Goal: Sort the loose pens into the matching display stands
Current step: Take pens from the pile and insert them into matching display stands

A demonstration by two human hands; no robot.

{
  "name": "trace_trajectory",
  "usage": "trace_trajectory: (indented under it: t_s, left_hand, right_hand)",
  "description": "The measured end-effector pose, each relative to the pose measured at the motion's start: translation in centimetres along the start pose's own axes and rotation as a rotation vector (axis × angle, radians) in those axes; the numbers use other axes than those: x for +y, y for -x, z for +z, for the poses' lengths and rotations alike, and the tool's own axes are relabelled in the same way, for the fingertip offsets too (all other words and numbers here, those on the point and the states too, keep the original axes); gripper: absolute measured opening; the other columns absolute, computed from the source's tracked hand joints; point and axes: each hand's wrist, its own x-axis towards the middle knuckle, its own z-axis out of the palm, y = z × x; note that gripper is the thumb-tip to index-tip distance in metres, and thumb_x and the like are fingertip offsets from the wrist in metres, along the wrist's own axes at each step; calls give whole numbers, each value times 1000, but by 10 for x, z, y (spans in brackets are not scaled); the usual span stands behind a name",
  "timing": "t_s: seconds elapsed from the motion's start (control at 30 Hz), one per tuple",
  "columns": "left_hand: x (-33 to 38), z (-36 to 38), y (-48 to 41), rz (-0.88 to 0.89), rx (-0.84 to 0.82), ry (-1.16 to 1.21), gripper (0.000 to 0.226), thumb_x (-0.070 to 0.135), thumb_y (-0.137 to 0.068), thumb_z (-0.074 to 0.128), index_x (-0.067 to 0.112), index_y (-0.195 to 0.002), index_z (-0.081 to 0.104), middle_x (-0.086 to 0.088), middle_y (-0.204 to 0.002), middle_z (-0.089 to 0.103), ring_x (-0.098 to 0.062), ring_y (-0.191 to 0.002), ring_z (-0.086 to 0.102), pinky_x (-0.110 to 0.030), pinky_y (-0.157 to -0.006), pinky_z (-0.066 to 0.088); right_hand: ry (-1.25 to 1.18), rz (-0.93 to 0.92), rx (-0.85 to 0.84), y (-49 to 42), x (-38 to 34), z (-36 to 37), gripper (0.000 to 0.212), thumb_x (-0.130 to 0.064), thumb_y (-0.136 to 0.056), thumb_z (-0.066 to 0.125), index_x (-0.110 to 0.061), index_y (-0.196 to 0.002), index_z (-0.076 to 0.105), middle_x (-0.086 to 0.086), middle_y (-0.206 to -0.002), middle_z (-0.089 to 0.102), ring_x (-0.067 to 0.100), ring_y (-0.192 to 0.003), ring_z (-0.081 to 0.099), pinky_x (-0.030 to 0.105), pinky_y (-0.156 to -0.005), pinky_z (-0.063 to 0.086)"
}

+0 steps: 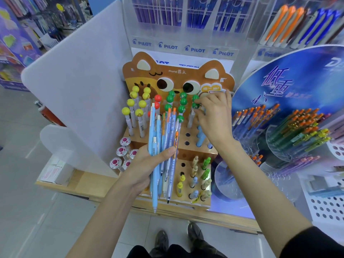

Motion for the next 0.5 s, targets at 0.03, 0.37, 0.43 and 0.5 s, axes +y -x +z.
trace_trajectory:
  t_s: [0.03,0.37,0.43,0.5]
  left_hand:
    - [0,0,0,0,1,6,25,22,-66,69,12,-89,69,3,-75,72,-6,-73,68,-19,-68,54]
    - [0,2,-2,2,17,14,30,23,-66,69,11,-93,67,3,-74,73,-7,-74,69,-22,-71,55]
    - [0,2,-2,7,18,12,29,23,-66,69,11,-93,67,4,-74,73,-7,-75,69,-20,-71,55]
    - [0,2,-2,13,16,14,27,21,-67,68,11,-92,67,4,-74,73,-6,-74,69,-19,-69,55]
  right_hand:
    - [1,-2,1,1,0,1,14,-5,-77,69,-7,-91,71,8,-90,68,35,-97,55,50,-110,21]
    - [22,-8,23,2,0,7,15,-3,-75,71,-6,-90,67,10,-90,65,34,-94,55,46,-109,20]
    - [26,0,10,3,-2,7,14,-4,-75,72,-6,-89,67,11,-89,65,35,-94,56,48,-109,21]
    - [30,8,-13,3,-3,7,15,-5,-77,71,-6,-92,67,11,-92,65,35,-97,56,50,-112,17]
